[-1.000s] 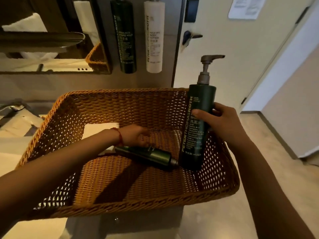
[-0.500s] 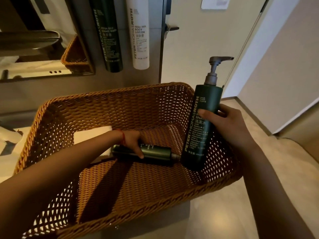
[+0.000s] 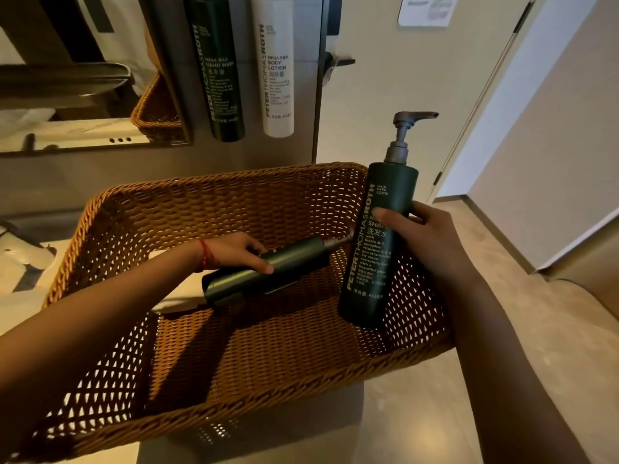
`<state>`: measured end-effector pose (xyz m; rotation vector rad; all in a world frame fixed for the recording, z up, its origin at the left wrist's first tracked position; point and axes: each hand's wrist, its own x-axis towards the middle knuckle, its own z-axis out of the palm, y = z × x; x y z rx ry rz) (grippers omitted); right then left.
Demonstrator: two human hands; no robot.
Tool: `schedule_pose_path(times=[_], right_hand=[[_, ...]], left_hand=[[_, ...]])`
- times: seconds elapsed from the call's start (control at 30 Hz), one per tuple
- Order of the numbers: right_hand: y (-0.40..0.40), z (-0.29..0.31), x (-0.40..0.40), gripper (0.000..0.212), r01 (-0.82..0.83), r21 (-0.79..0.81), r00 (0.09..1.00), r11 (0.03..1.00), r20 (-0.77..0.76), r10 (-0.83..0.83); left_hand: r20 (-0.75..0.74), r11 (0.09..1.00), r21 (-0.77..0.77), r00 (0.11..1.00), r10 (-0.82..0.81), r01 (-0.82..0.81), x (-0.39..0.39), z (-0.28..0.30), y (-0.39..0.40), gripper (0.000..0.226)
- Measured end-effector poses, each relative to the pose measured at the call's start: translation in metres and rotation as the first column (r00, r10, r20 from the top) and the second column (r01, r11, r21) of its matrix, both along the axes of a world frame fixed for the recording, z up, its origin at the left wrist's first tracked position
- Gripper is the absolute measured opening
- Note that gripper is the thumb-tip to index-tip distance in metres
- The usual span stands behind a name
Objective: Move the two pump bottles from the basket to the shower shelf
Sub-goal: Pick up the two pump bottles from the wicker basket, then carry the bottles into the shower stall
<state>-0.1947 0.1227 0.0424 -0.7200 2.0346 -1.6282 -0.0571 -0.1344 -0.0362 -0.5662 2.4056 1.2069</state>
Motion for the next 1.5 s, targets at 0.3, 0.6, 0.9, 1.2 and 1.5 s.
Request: schedule_pose_path(times=[0.3,0.6,0.9,1.2,1.5], right_hand=[[0.008,0.000,-0.011,0.044,-0.084,-0.044,0.996,0.995,0.022,0.085],[0.009,0.019,-0.026,0.041,-0.323,-0.098,0.945,0.941,0.008,0.326],[0.004,0.047,0.011,0.037,-0.551,-0.170,0.824,0.817,0.042,0.565],[0.013,0.048,0.130,0.028,-0.796,-0.174,0.577,0.580,0.071,0.814],[0.094,0.010,0.301,0.025,-0.980,-0.089,0.163,0.180,0.164,0.973]], left_hand=[[-0.136,0.954,0.105,0.947,0.292,-0.280,0.019,0.045,0.032,0.086],[-0.279,0.747,0.308,0.695,0.662,-0.589,0.051,0.083,0.102,0.081],[-0.299,0.389,0.524,0.264,0.917,-0.758,0.123,0.114,0.186,0.076],[-0.342,-0.044,0.576,-0.290,0.894,-0.816,0.235,0.099,0.308,0.066],[-0.227,-0.473,0.677,-0.771,0.596,-0.565,0.349,0.044,0.501,0.046]])
